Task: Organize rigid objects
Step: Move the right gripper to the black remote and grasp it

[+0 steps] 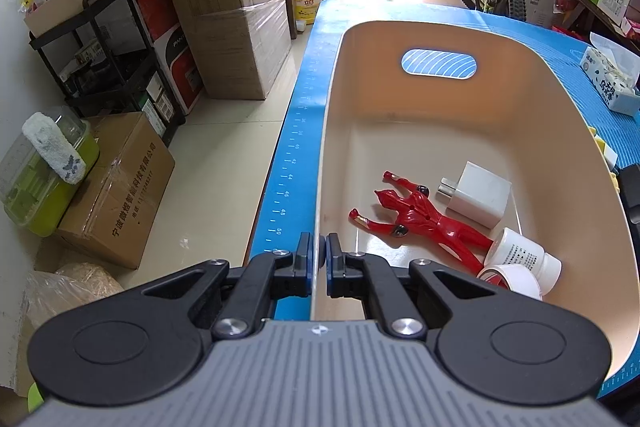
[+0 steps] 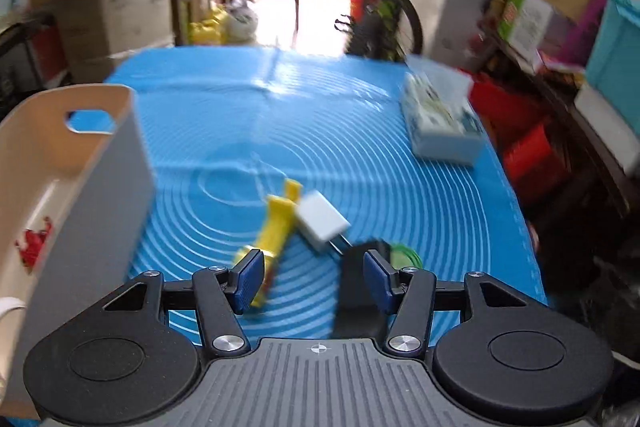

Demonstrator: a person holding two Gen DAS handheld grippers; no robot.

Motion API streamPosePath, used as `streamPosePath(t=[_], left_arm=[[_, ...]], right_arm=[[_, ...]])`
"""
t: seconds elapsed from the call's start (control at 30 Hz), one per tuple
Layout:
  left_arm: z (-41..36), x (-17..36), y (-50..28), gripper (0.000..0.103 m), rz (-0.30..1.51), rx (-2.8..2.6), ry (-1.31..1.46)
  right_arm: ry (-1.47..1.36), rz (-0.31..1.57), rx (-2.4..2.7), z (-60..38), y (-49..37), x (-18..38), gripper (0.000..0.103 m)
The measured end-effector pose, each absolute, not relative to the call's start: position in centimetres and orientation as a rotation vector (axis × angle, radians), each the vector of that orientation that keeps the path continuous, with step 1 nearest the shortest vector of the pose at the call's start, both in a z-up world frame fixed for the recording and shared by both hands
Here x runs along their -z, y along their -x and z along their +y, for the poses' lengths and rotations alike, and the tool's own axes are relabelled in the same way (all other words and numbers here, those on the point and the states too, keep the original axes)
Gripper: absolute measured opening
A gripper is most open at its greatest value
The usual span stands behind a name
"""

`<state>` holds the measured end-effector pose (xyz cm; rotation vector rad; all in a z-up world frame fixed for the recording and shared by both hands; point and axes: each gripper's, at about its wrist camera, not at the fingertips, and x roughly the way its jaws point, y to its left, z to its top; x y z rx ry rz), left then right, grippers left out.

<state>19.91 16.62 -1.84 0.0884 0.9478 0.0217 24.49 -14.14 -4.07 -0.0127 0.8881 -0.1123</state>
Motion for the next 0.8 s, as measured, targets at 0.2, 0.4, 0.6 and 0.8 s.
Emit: streamPosePath(t=[0.2, 0.4, 0.6, 0.8], left_arm=[[16.6, 1.8, -19.9, 0.007, 0.949, -0.024, -0.081], [16.6, 1.9, -19.9, 0.007, 0.950, -0.025, -0.080], [16.6, 1.9, -19.9, 0.008, 0.950, -0.026, -0.081], [16.6, 1.8, -19.9, 0.008, 0.950, -0.026, -0.083]], right_arm=[[0.011, 0.947, 0.141, -15.8, -24.9, 6.6, 0.065], [-0.014, 1.024, 0.149, -17.1, -25.0, 8.6, 0.064], [-0.046, 1.076, 0.116, -17.0, -24.7, 9.0, 0.047], [-0.037, 1.063, 0.081, -16.3, -24.7, 8.4, 0.038]])
